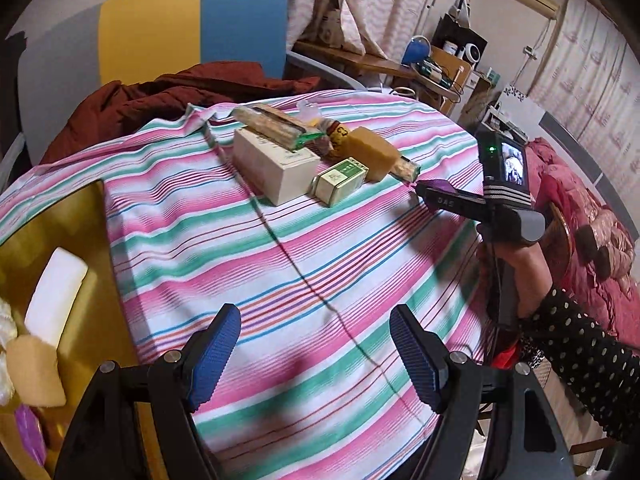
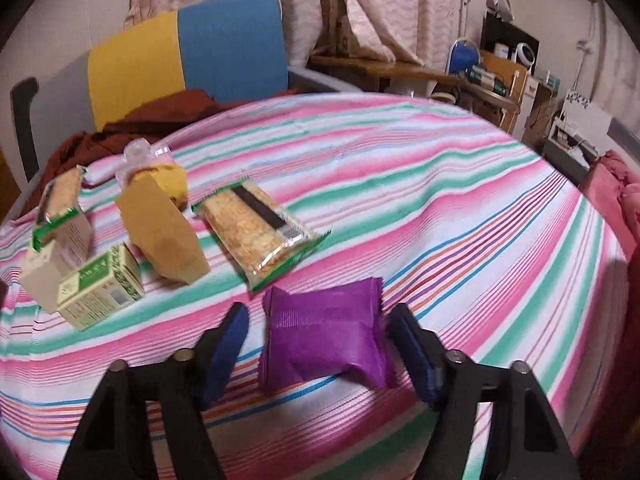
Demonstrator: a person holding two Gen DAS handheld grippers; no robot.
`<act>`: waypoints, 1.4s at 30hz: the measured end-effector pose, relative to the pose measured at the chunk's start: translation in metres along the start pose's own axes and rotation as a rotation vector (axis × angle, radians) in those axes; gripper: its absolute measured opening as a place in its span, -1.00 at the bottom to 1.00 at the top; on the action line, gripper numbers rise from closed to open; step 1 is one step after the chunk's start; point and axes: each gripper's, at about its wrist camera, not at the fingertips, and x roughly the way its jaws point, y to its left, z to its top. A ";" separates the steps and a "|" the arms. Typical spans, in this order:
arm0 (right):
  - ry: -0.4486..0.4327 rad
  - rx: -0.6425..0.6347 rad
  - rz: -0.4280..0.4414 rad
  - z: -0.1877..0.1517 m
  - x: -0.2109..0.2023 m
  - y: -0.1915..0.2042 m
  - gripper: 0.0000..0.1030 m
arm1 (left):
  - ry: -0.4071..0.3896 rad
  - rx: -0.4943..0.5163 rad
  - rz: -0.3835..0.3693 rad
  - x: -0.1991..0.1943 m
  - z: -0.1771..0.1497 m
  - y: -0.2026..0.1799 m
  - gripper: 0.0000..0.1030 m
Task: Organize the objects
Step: 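Move both tools back from the tray to the item cluster, then grasp a second purple packet with the right tool while the left grasps a small green box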
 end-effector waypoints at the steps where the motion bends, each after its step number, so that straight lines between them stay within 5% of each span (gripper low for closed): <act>1: 0.004 -0.001 0.002 -0.001 0.001 0.000 0.21 | 0.002 0.008 0.001 0.003 0.002 -0.001 0.52; 13: -0.041 0.000 0.018 -0.008 -0.003 0.000 0.11 | 0.020 0.178 -0.082 0.061 0.051 -0.041 0.52; 20: -0.053 0.010 0.036 -0.009 -0.002 -0.001 0.11 | 0.045 0.297 -0.071 0.110 0.101 -0.062 0.52; 27: -0.066 0.015 0.034 -0.009 -0.001 0.000 0.11 | 0.090 0.432 0.017 0.160 0.129 -0.076 0.52; 31: -0.070 0.014 0.029 -0.009 0.001 0.001 0.12 | 0.130 0.419 0.053 0.179 0.131 -0.074 0.49; 37: -0.075 0.027 0.041 -0.010 0.001 -0.002 0.12 | 0.137 0.365 -0.056 0.169 0.119 -0.082 0.39; 42: -0.075 0.022 0.035 -0.010 0.001 -0.001 0.12 | 0.114 0.335 -0.041 0.165 0.104 -0.077 0.39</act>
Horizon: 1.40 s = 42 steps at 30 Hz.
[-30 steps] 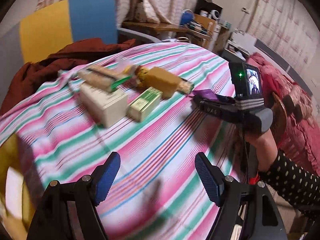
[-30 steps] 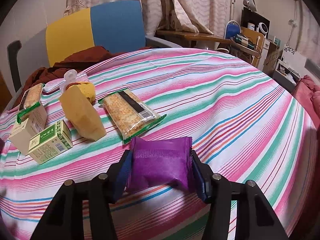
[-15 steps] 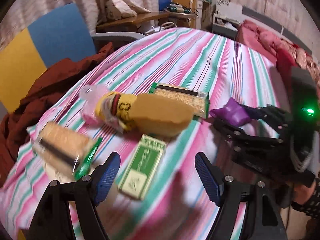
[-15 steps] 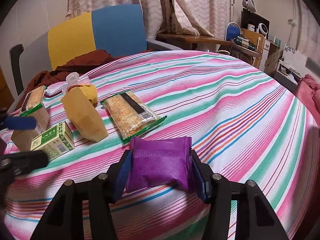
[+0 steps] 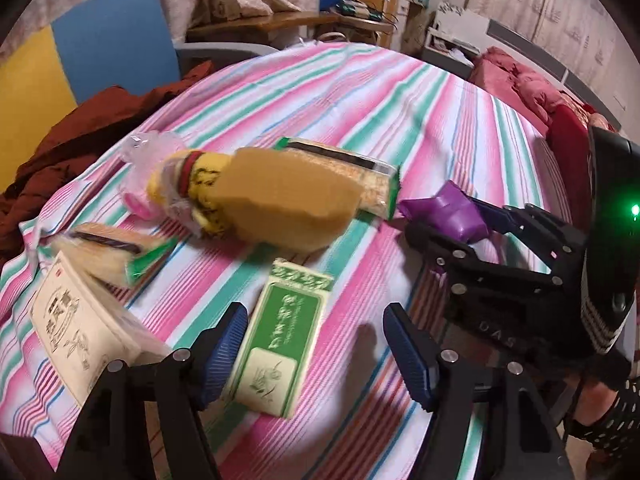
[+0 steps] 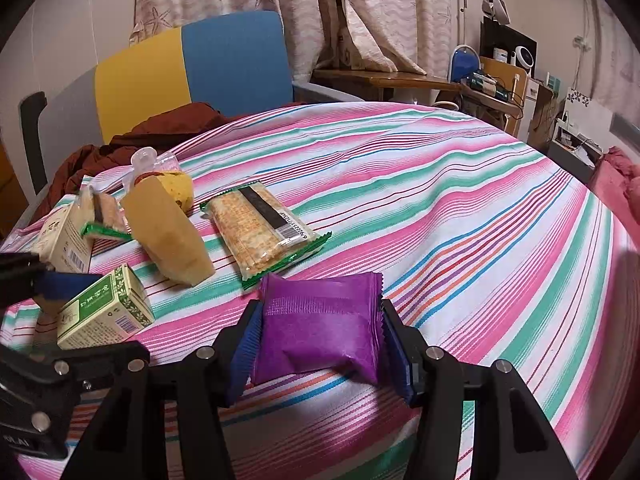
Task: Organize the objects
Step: 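Grasp a second purple packet with the right tool while the left grasps a small green box, then carry the purple packet and green box over the gold tray with both tools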
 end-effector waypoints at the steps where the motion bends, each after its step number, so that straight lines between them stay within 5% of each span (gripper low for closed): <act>1: 0.000 0.000 0.000 0.000 0.000 0.000 0.12 | -0.004 -0.005 0.007 0.000 -0.001 0.000 0.39; 4: 0.000 -0.001 -0.002 0.000 0.001 0.000 0.12 | 0.016 -0.022 0.001 0.004 -0.005 0.002 0.36; 9: 0.000 -0.002 -0.003 0.001 0.001 0.001 0.12 | -0.029 0.005 0.021 0.001 -0.016 -0.012 -0.09; 15: -0.002 -0.001 -0.004 0.000 0.000 0.001 0.12 | -0.102 -0.112 0.012 -0.007 -0.029 -0.008 -0.40; 27: -0.049 0.021 0.005 -0.002 -0.013 -0.002 0.06 | -0.152 -0.111 0.079 -0.013 -0.048 -0.010 -0.41; 42: -0.045 0.060 0.128 -0.023 -0.048 0.024 0.06 | -0.186 -0.133 0.086 -0.035 -0.083 -0.011 -0.41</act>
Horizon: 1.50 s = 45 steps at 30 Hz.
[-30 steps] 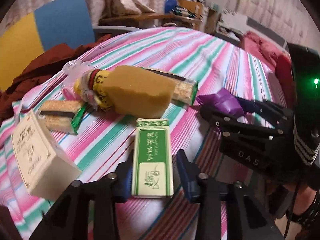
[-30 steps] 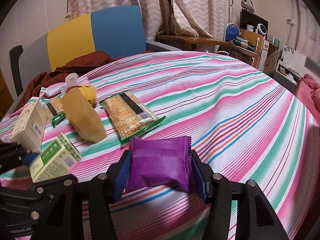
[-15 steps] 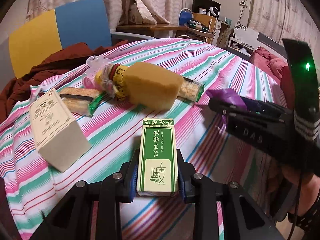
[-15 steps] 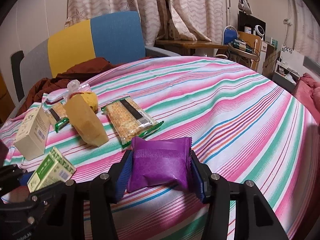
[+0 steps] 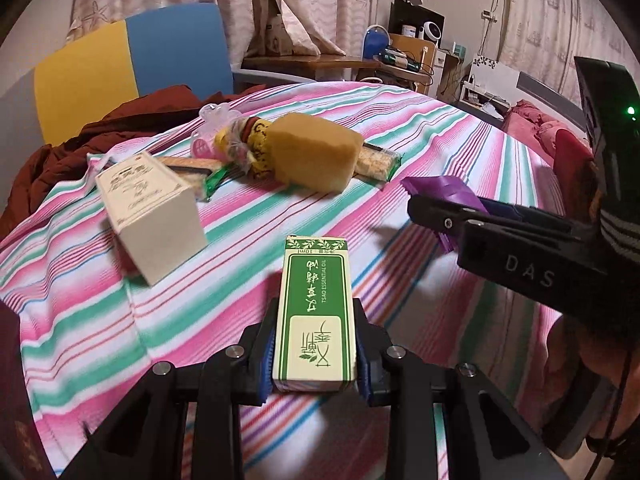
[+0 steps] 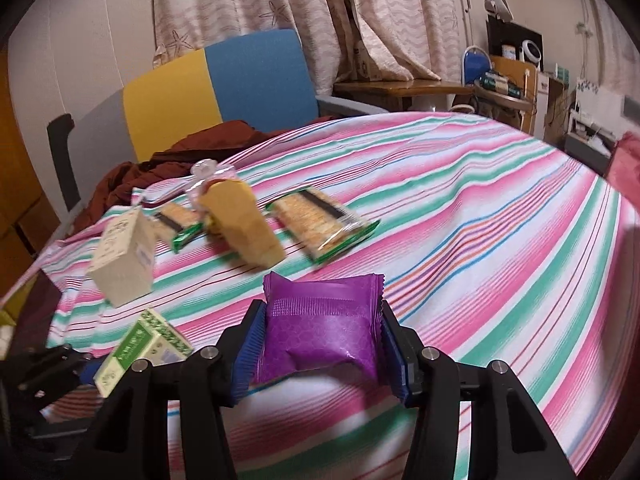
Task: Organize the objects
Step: 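Carry the purple packet and green box over the gold tray with both tools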
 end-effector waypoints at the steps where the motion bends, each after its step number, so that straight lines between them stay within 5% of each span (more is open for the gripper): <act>1: 0.006 0.005 0.011 -0.002 -0.002 0.004 0.06 | -0.001 -0.002 0.000 0.000 0.000 0.000 -0.41; 21: 0.016 -0.020 0.168 -0.013 -0.053 0.074 0.06 | -0.143 -0.142 -0.075 -0.107 -0.037 0.034 -0.40; 31: 0.030 -0.107 0.329 -0.017 -0.075 0.140 0.06 | -0.221 -0.213 0.031 -0.176 -0.070 0.084 -0.40; 45: 0.070 -0.385 0.567 -0.044 -0.100 0.262 0.06 | -0.133 -0.417 0.152 -0.208 -0.134 0.164 -0.40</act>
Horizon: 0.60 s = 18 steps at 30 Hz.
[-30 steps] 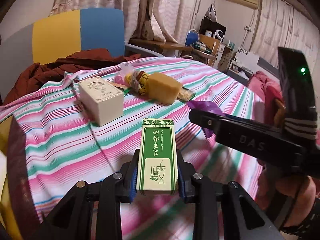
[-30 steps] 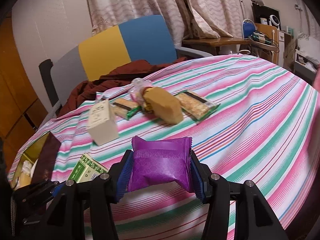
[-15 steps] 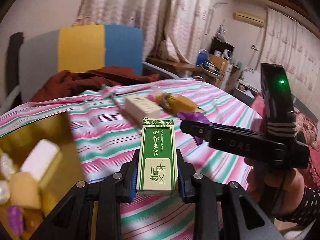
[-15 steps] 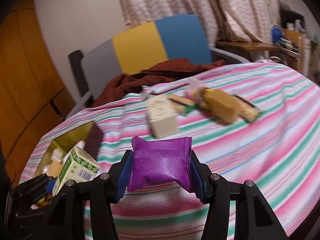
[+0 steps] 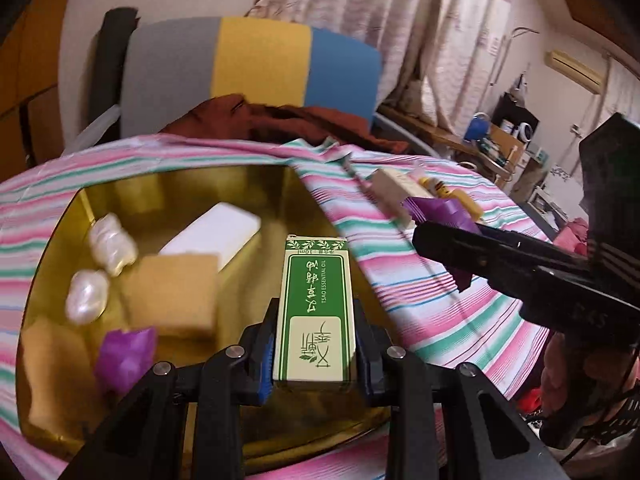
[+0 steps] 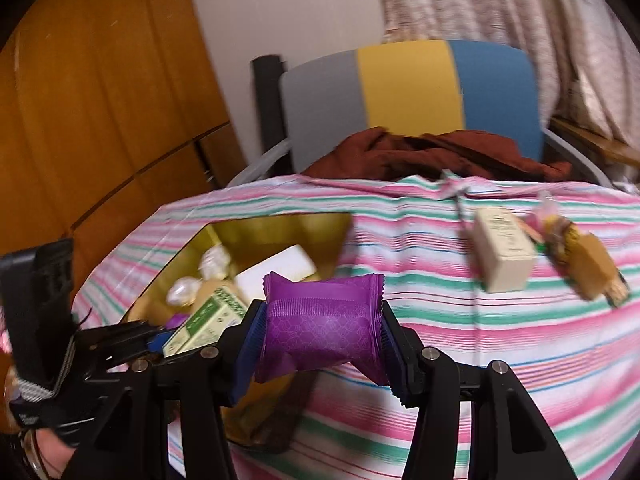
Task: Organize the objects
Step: 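Carry the purple packet and green box over the gold tray with both tools, then open both tools to release the purple packet and green box into the tray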
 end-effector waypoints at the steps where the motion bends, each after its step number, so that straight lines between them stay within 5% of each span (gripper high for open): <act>1: 0.010 -0.011 0.008 0.000 0.004 0.005 0.06 | 0.013 -0.003 0.009 0.000 -0.003 0.004 -0.40; 14: 0.135 -0.109 0.081 -0.015 0.042 0.048 0.18 | 0.133 -0.022 0.116 0.005 -0.025 0.040 -0.40; 18: 0.146 -0.099 0.093 -0.019 0.044 0.050 0.23 | 0.162 -0.034 0.116 0.005 -0.032 0.043 -0.21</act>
